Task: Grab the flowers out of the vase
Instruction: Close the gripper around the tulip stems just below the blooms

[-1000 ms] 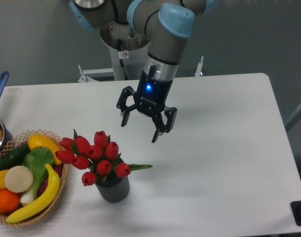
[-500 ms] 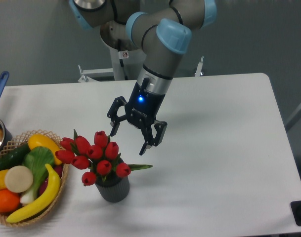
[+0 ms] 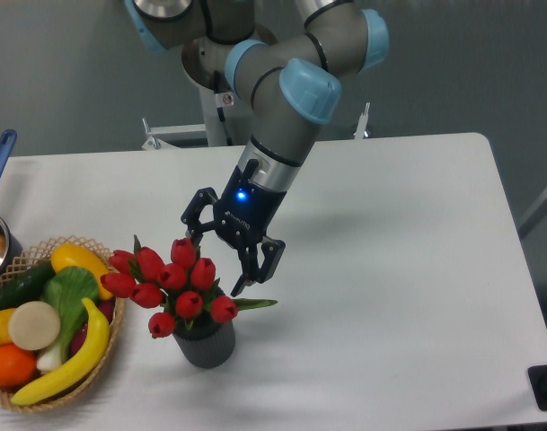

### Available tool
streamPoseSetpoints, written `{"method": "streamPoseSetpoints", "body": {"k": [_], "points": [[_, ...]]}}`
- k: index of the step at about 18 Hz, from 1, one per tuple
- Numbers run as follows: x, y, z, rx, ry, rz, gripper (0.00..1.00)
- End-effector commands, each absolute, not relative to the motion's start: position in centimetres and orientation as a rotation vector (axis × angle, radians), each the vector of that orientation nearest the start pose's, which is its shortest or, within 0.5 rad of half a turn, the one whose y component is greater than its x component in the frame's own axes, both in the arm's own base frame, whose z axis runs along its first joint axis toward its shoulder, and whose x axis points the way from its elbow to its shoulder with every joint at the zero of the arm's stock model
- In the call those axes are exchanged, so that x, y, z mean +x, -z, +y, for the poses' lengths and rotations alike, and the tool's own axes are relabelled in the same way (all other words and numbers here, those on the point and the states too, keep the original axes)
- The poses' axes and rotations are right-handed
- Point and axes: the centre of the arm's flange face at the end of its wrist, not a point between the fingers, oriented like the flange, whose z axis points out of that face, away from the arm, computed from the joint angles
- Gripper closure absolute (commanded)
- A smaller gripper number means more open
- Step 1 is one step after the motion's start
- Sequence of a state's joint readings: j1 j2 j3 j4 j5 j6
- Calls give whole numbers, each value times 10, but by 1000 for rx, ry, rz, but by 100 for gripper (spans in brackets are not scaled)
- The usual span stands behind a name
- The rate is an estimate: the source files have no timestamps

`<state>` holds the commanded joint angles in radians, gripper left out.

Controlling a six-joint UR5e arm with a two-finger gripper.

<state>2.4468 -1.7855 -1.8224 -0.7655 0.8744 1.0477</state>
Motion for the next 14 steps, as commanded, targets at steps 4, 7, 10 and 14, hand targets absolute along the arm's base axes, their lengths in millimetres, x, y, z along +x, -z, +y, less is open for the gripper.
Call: {"method": "streamPoseSetpoints", "body": {"k": [4,7,10,14], "points": [[-310,-354,516,-2365,176,345,0],[-307,-352,522,-2365,184,359,0],[-309,-352,527,-2339,200,363,0],[-305,-346,534,-2304,241,375,0]]}}
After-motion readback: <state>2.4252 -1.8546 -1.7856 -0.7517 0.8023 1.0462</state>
